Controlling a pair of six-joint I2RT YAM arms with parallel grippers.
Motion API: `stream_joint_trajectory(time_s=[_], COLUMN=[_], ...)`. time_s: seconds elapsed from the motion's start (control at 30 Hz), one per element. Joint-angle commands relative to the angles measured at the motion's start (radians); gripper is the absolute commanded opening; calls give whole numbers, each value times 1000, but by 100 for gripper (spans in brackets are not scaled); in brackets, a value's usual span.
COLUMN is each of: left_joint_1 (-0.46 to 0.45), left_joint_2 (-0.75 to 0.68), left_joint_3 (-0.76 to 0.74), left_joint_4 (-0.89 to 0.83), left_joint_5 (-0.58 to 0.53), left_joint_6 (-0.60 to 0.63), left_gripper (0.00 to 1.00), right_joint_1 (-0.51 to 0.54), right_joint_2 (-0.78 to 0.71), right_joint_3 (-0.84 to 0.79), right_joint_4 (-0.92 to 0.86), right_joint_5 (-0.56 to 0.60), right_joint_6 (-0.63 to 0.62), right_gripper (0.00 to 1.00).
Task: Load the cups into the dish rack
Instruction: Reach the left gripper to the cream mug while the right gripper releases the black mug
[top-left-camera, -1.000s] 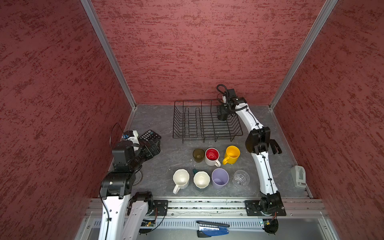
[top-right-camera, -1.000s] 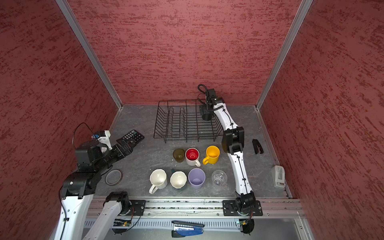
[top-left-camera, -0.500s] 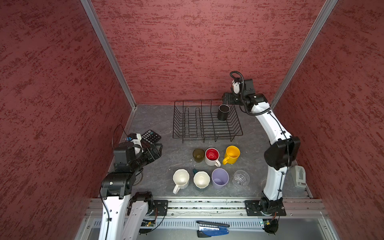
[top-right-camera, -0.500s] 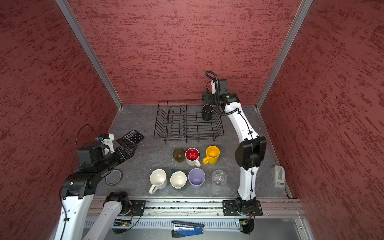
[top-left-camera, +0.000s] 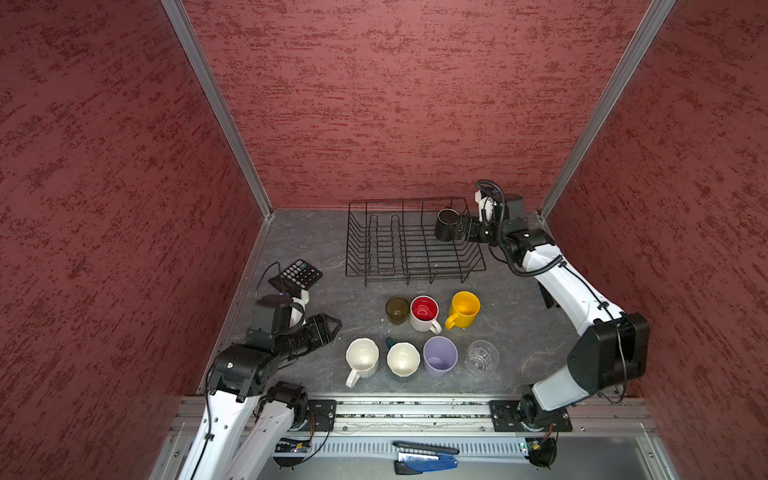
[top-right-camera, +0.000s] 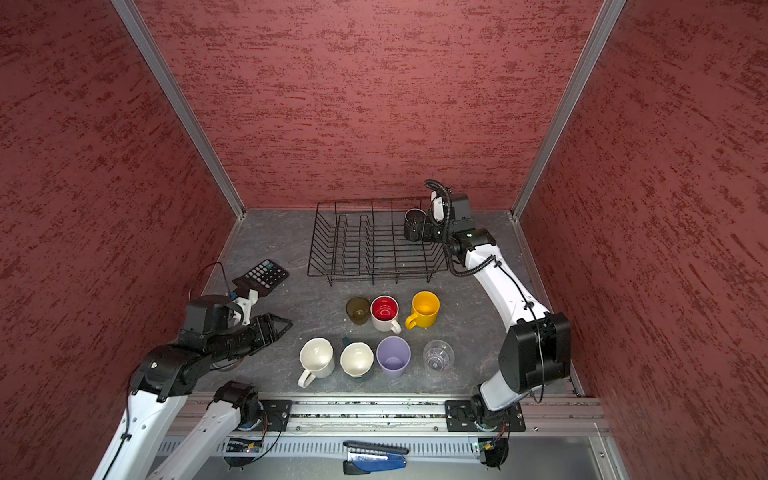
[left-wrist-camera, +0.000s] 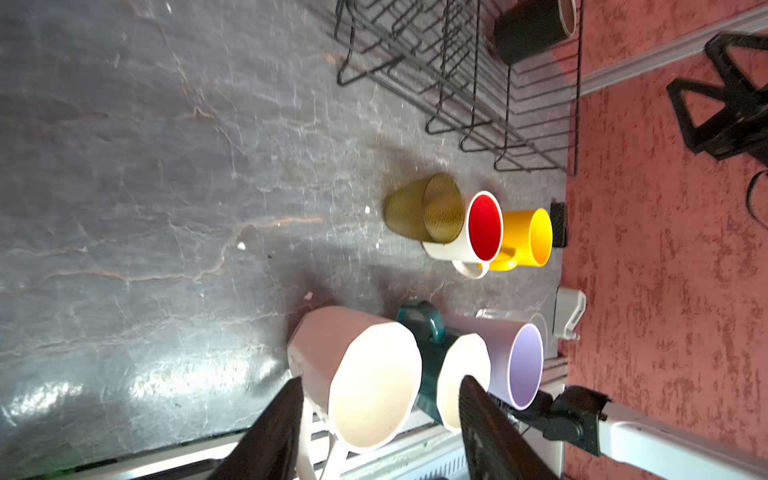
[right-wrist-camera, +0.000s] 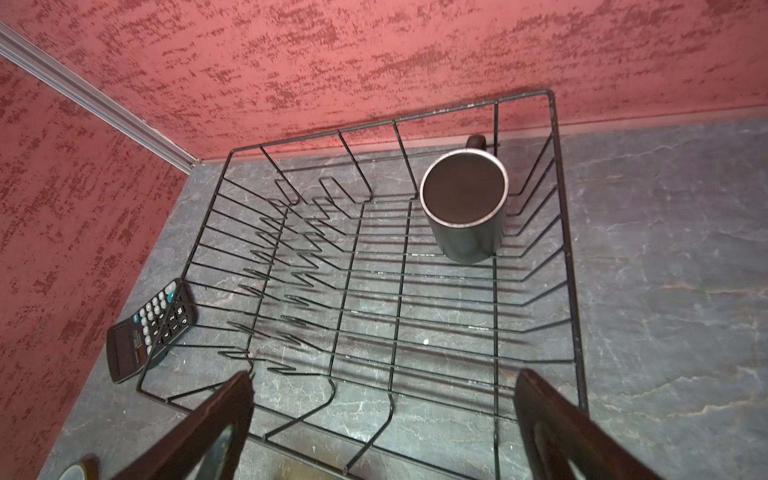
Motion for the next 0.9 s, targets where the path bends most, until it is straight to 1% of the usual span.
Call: stream_joint_trajectory(time_s=[0.0, 0.13, 0.3, 0.5, 0.6, 0.7, 0.87], left_joint_1=[-120, -278, -407, -486, -508, -524, -572], left_joint_2=[-11, 30, 139, 260, 301, 324, 321], left_joint_3=[-43, -57, -57, -61, -57, -55, -78], left_joint_4=[-9, 21, 54, 104, 86, 56, 58], left_joint_5=[-98, -212, -306, -338, -359, -372, -373], left_joint_6=[-122, -184, -219, -234, -252, -276, -333], left_gripper=[61, 61, 61, 61, 61, 60, 58], right_joint_1=[7, 7, 7, 6, 7, 6, 6], right_joint_2=[-39, -41, -54, -73, -81, -87, -86], right_joint_3=[0, -11, -38, -65, -76, -87, -95], right_joint_4=[34, 43, 53, 54, 55, 61, 70], right_joint_5=[-21, -34, -41, -34, -36, -35, -36], right_joint_6=[0, 5, 7, 0, -1, -3, -4], right_gripper=[99, 99, 99, 99, 99, 99, 99])
